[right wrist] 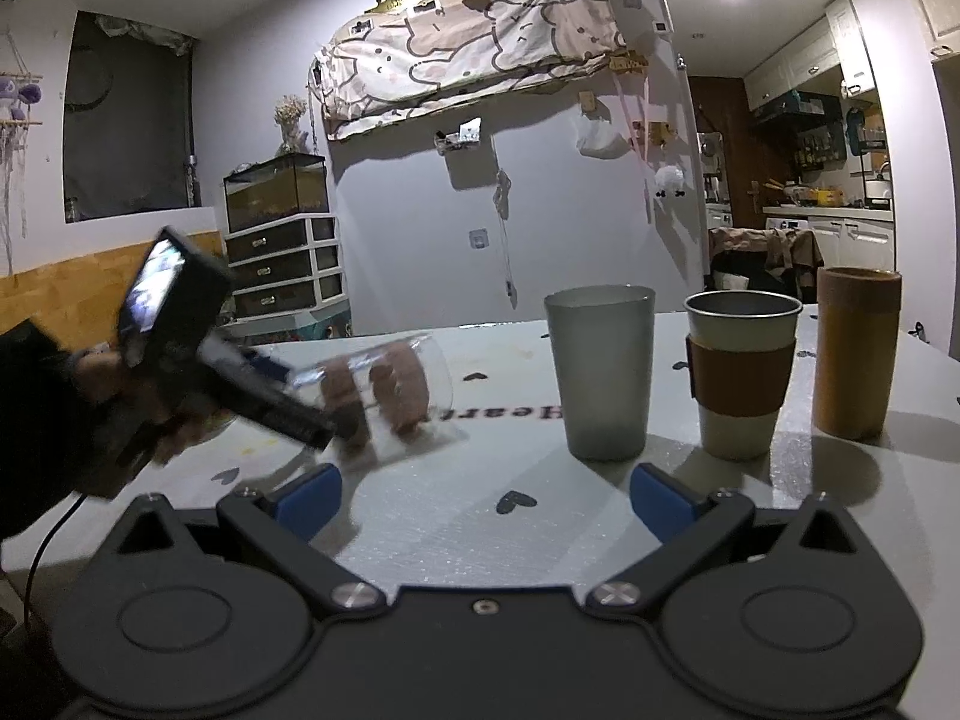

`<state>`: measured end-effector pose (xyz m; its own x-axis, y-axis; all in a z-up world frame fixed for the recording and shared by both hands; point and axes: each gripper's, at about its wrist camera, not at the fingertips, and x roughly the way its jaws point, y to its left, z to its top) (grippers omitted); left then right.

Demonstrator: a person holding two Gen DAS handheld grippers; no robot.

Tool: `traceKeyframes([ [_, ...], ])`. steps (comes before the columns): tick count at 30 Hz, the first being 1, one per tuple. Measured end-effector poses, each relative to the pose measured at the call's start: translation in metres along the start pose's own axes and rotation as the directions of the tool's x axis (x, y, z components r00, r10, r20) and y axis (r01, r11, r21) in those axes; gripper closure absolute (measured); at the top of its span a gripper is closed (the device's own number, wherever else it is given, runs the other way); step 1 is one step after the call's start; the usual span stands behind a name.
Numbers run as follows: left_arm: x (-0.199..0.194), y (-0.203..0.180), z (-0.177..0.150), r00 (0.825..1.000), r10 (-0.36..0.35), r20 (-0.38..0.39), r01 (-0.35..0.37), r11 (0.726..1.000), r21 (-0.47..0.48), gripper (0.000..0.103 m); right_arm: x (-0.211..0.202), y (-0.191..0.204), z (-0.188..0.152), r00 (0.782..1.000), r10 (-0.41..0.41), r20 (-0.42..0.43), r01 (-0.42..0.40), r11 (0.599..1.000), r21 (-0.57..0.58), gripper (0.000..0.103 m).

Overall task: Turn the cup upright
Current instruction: 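Close the left tool on the glass cup's body and lift it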

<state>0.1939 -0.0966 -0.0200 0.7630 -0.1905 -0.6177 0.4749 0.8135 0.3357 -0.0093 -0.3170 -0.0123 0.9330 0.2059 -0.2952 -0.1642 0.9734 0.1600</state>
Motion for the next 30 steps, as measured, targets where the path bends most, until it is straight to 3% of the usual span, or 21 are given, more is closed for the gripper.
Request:
traceKeyframes([
  [9,-0.08,-0.024,-0.04,0.996,-0.087,-0.023,0.083,0.984,-0.159,0.023,-0.014,0.006,0.002,1.0,0.001,0.009,-0.001,1.0,0.005,0.0],
  [17,-0.114,-0.049,-0.062,0.995,-0.092,-0.031,0.084,0.978,-0.192,0.022,-0.01,0.012,0.004,1.0,0.026,-0.005,-0.026,1.0,0.005,0.0],
  [23,-0.12,-0.042,-0.073,0.98,-0.196,0.044,0.199,0.919,-0.34,0.022,-0.001,0.015,0.007,0.997,0.055,-0.056,-0.052,0.997,0.059,0.0],
  [27,-0.132,-0.039,-0.075,0.975,-0.185,0.125,0.219,0.901,-0.375,0.022,0.009,0.016,0.014,0.988,0.1,-0.117,-0.083,0.986,0.143,0.0],
  [30,-0.138,-0.035,-0.075,0.973,-0.162,0.163,0.214,0.9,-0.379,0.022,0.022,0.013,0.018,0.97,0.16,-0.185,-0.108,0.959,0.262,0.0],
])
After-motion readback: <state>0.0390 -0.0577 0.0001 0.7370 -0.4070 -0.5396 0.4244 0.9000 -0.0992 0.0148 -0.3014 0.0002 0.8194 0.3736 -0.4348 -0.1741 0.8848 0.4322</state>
